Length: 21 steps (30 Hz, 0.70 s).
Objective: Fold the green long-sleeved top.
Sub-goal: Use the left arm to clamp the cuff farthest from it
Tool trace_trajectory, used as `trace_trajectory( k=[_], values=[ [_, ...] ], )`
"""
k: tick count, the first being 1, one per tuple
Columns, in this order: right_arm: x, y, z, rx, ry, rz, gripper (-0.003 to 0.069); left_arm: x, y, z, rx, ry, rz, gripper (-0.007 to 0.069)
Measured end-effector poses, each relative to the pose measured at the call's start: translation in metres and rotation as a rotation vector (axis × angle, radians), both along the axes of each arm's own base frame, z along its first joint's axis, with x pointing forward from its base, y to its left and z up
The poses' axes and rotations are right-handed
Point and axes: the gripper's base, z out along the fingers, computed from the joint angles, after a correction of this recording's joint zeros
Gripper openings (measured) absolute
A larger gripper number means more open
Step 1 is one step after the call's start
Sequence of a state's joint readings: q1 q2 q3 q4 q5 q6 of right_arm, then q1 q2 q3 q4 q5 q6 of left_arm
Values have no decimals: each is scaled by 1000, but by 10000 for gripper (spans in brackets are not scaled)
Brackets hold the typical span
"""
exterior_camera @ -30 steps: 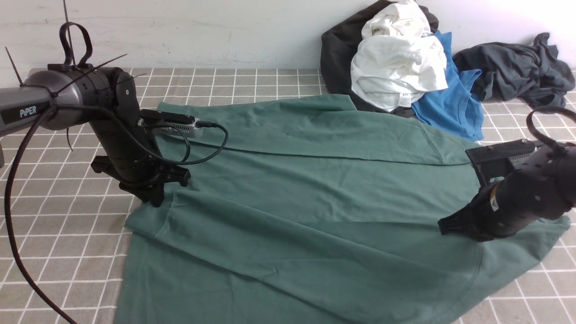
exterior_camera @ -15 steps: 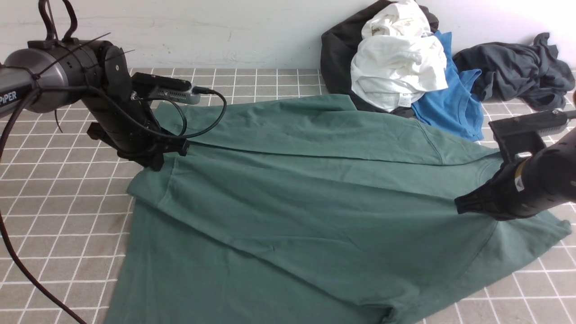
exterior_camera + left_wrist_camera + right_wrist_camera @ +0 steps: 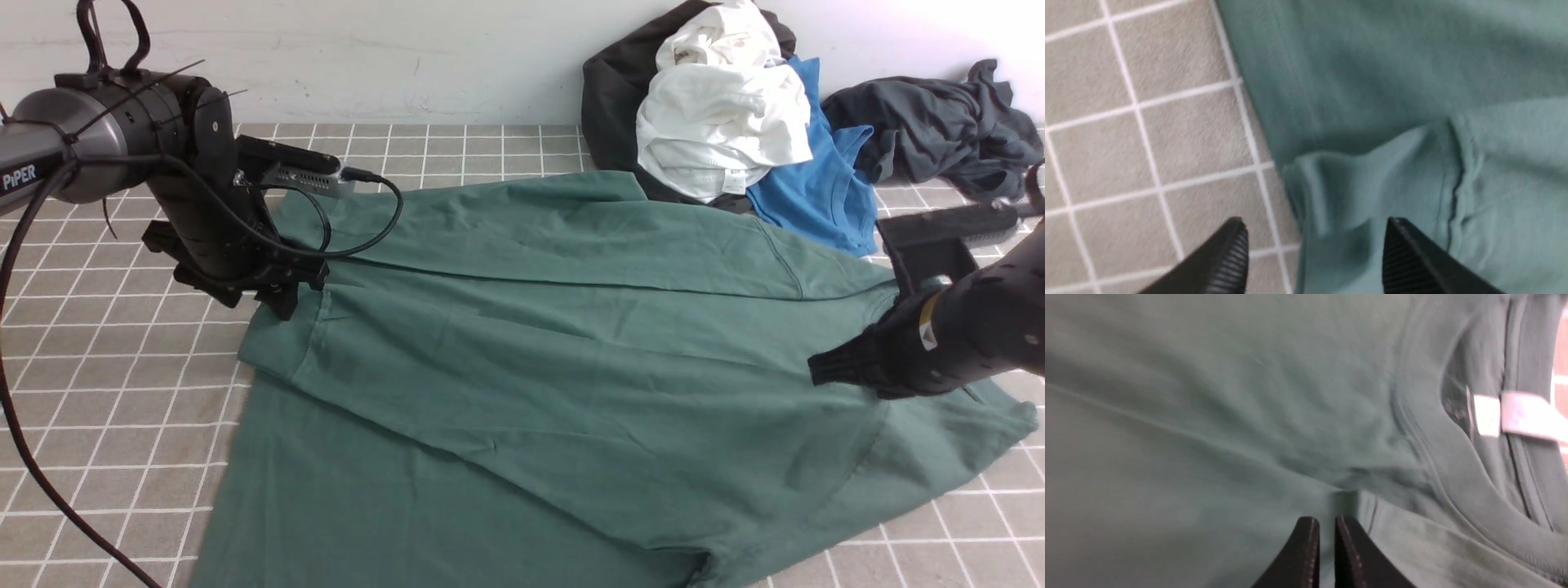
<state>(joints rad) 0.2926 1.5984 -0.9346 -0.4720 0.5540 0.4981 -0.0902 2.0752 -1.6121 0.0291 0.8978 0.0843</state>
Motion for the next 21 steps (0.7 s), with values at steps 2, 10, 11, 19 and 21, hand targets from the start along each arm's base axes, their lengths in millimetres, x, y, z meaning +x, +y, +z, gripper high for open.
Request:
trace_trajectory(
  k=[2, 10, 11, 19, 21],
  values=[
    [-11, 20, 17, 16, -48, 76, 62, -3, 0, 0, 2, 33, 4, 419],
    [-56, 104, 13, 61, 29, 418, 62, -17, -4, 7, -40, 149, -31, 333],
    [-65, 121, 5, 49, 62, 512, 62, -21, -6, 19, -61, 139, -44, 316],
    [-80, 171, -54, 62, 156, 735, 62, -45, -9, 96, -131, -46, -80, 278],
    [-83, 177, -68, 61, 191, 762, 62, -54, -8, 119, -136, -123, -83, 278]
  ],
)
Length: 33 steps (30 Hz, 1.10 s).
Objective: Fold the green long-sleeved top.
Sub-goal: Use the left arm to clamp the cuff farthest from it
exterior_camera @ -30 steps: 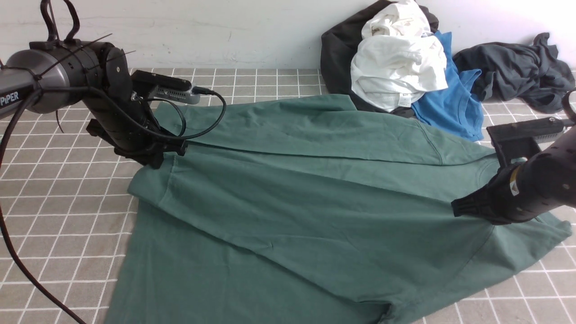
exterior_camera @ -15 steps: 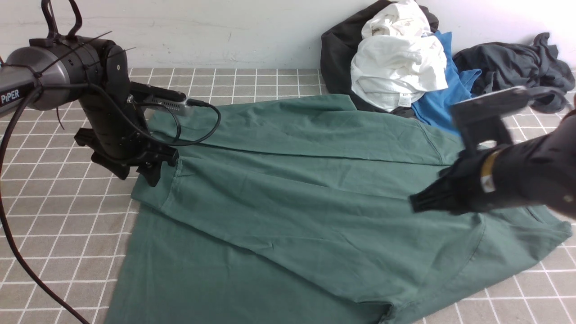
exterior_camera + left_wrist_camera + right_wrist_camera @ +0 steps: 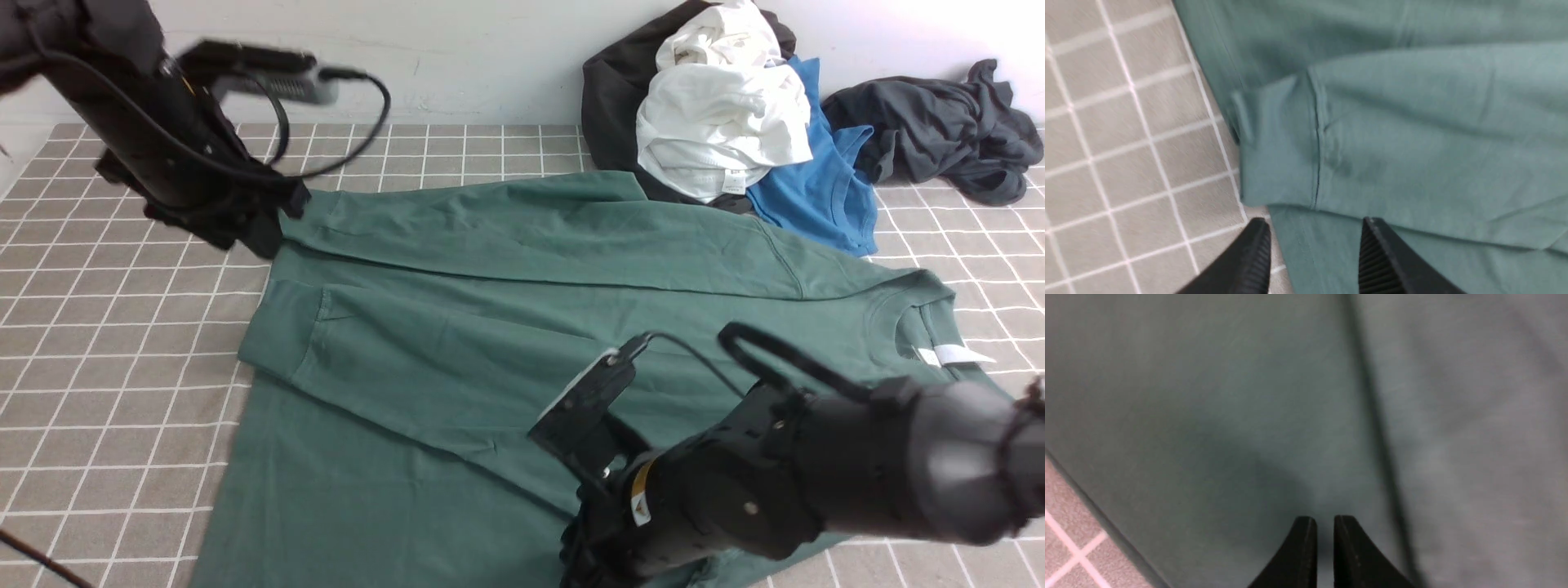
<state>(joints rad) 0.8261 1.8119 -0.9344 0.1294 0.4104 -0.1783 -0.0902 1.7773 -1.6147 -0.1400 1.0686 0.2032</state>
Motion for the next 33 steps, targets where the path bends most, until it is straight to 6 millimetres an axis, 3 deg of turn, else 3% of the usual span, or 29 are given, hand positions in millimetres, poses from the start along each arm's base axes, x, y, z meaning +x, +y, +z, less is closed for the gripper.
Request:
trace_trajectory(
  k=[5, 13, 19, 26, 33],
  values=[
    [-8, 5, -1, -35, 35, 78, 63, -14, 1, 27, -5, -75, 1, 276],
    [-23, 4, 2, -108, 137, 144, 63, -13, 1, 29, -8, -101, 4, 276],
    [-39, -9, 15, -177, 223, 186, 63, -6, 1, 15, 2, -55, 2, 276],
    [-46, -17, 55, -106, 143, 203, 63, 1, 1, -1, 9, 0, 0, 276],
    [-36, -27, 81, 13, 67, 71, 63, 46, 0, -36, -21, -123, 79, 279]
  ],
)
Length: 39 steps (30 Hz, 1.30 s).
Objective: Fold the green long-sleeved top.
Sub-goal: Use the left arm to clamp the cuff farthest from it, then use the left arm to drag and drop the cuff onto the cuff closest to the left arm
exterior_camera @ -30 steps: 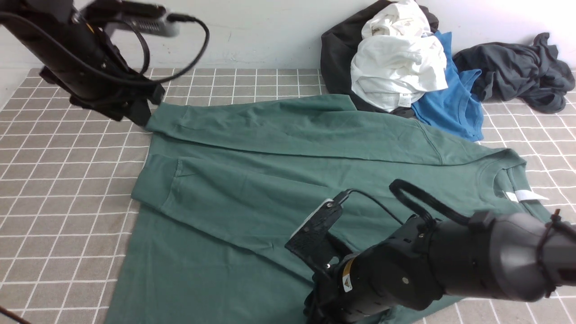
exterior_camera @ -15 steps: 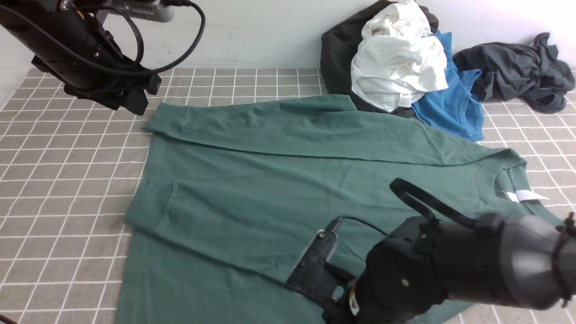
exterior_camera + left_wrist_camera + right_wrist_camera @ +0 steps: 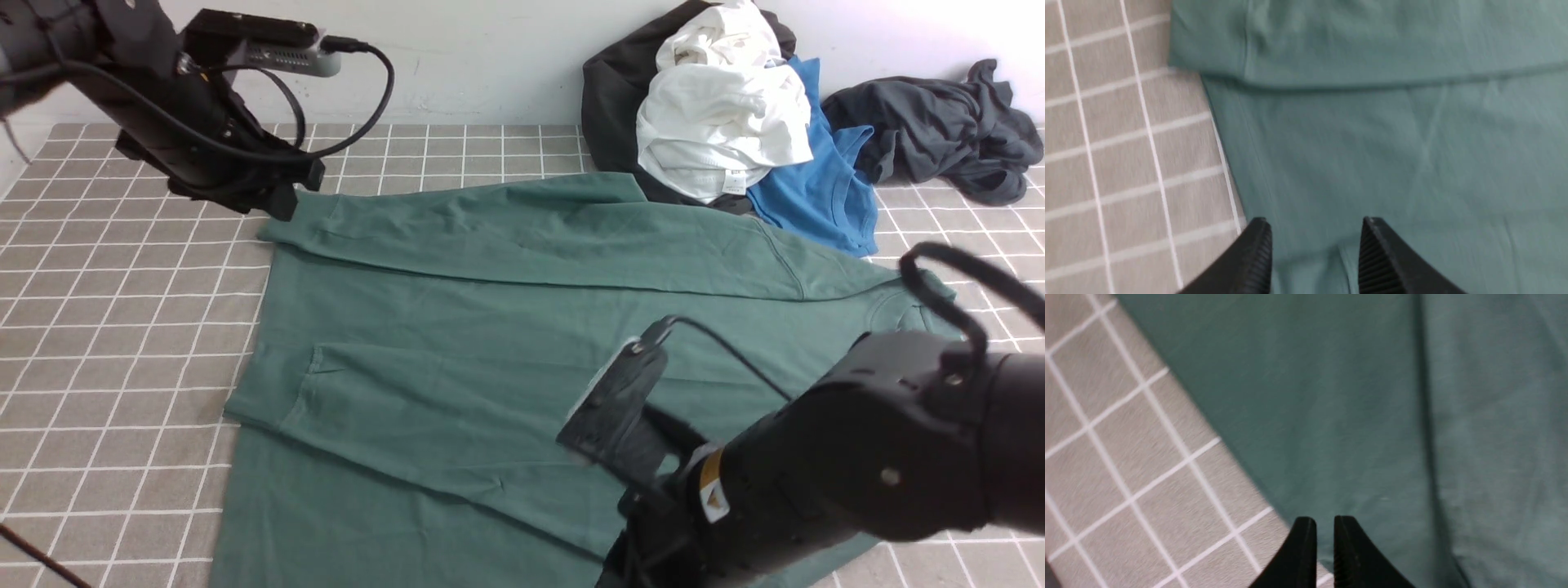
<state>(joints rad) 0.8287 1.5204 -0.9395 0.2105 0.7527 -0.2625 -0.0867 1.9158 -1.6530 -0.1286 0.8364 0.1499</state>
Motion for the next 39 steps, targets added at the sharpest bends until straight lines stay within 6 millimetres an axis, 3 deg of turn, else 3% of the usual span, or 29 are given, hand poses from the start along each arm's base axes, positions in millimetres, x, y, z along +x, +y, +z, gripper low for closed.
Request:
trace_trajectory(
  k=[4, 6, 7, 10, 15, 18, 25, 28, 35, 39],
  values=[
    [14, -20, 1, -16, 47, -118, 63, 44, 16, -31, -55, -22, 98, 365],
    [17, -26, 0, -30, 66, -141, 63, 53, 24, -39, -76, -13, 126, 412],
    [21, -34, 0, -46, 88, -169, 63, 71, 36, -55, -112, 5, 163, 492],
    [24, -41, -1, -57, 104, -195, 63, 93, 52, -77, -166, 23, 206, 565],
    [26, -41, -1, -42, 89, -205, 63, 116, 63, -111, -203, 21, 239, 542],
    [30, -39, 1, -15, 57, -214, 63, 130, 67, -134, -204, 0, 247, 422],
    [30, -40, 1, -15, 44, -211, 63, 131, 65, -132, -187, 22, 191, 39],
    [30, -42, 4, -28, 24, -199, 63, 124, 63, -118, -169, 66, 143, 17],
    [29, -55, 24, -74, -117, -192, 63, 98, 58, -45, -148, 122, 58, 15],
    [31, -65, 33, -121, -210, -203, 63, 89, 53, -26, -139, 126, 36, 15]
  ],
)
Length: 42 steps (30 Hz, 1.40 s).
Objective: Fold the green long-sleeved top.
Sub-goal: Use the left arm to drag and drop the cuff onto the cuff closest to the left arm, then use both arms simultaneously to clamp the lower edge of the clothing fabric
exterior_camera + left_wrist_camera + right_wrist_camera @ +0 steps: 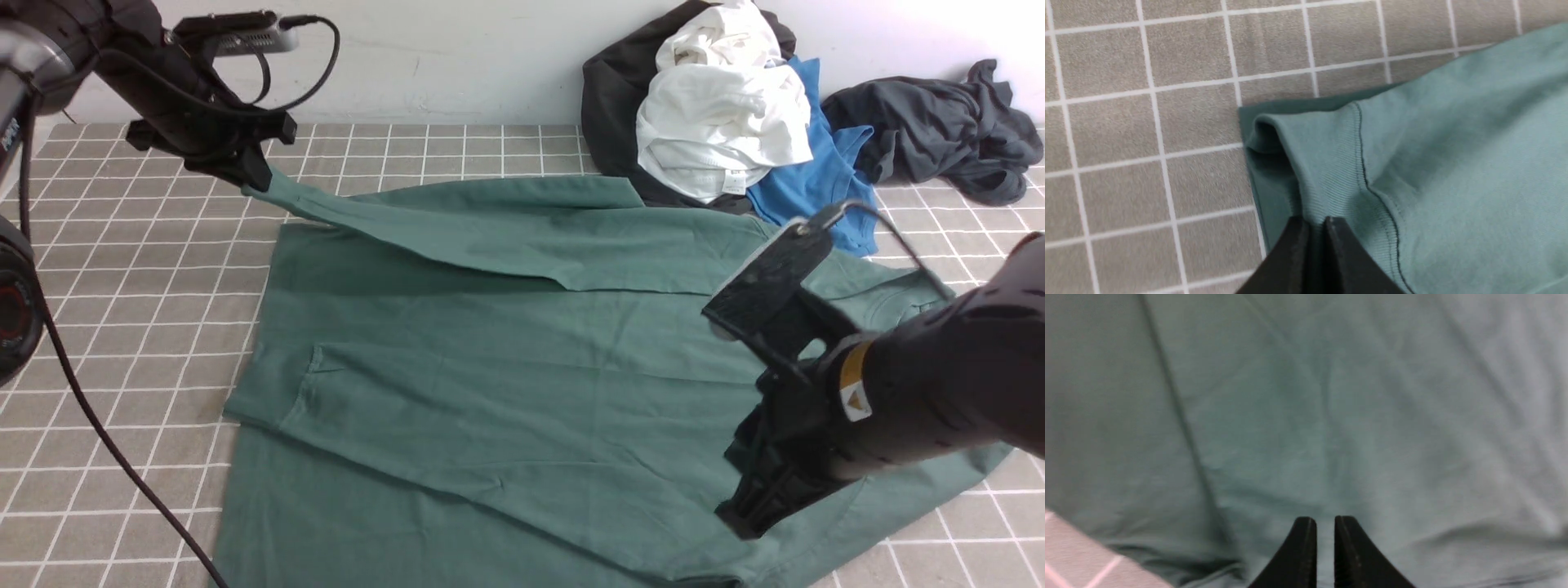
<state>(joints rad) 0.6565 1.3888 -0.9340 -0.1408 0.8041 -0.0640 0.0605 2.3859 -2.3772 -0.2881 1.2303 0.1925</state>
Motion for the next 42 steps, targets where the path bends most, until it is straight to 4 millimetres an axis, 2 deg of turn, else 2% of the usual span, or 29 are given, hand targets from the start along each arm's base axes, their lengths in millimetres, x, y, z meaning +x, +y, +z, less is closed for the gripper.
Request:
trace_trajectory(
  k=[1, 4, 5, 7, 11, 14, 15, 17, 20, 22, 26, 28, 30, 31, 32, 35, 36, 37, 38, 42],
  values=[
    [2, -5, 4, -31, -42, -15, 63, -6, -5, 9, 9, -1, -2, 15],
    [4, -10, 7, -56, -72, -47, 63, -15, -11, 14, 35, 21, -10, 15],
    [6, -16, 8, -83, -89, -83, 63, -29, -21, 21, 66, 41, -31, 15],
    [8, -21, 9, -92, -92, -107, 63, -41, -26, 29, 82, 52, -44, 15],
    [17, -39, 9, -95, -90, -200, 63, -94, -47, 48, 94, 111, -93, 15],
    [20, -45, 8, -56, -58, -259, 63, -131, -60, 34, 112, 208, -139, 15],
    [20, -45, 8, -53, -57, -262, 63, -135, -61, 31, 115, 223, -142, 15],
    [18, -44, 8, -21, -33, -269, 63, -152, -68, 7, 153, 309, -179, 15],
    [14, -40, 10, 19, -6, -246, 63, -161, -73, -16, 235, 340, -212, 17],
    [13, -39, 10, 31, 3, -229, 63, -163, -73, -21, 276, 345, -221, 28],
    [8, -36, 14, 65, 17, -179, 63, -170, -70, -17, 353, 358, -207, 126],
    [7, -35, 15, 73, 19, -166, 63, -174, -69, -9, 361, 350, -201, 181],
    [6, -34, 15, 83, 23, -154, 63, -187, -69, 10, 359, 303, -193, 287],
    [6, -34, 15, 85, 24, -154, 63, -188, -69, 12, 358, 299, -190, 302],
    [6, -33, 15, 95, 31, -154, 63, -199, -68, 23, 354, 270, -190, 342],
    [3, -31, 15, 111, 60, -145, 63, -234, -71, 35, 359, 240, -230, 414],
    [2, -30, 14, 120, 72, -140, 63, -242, -74, 34, 366, 236, -265, 428],
    [1, -28, 14, 132, 88, -124, 63, -264, -81, 25, 384, 235, -366, 451],
    [0, -27, 14, 140, 97, -115, 63, -275, -86, 17, 396, 236, -436, 459],
    [-3, -22, 15, 186, 129, -74, 63, -320, -104, -30, 454, 255, -820, 488]
  ],
)
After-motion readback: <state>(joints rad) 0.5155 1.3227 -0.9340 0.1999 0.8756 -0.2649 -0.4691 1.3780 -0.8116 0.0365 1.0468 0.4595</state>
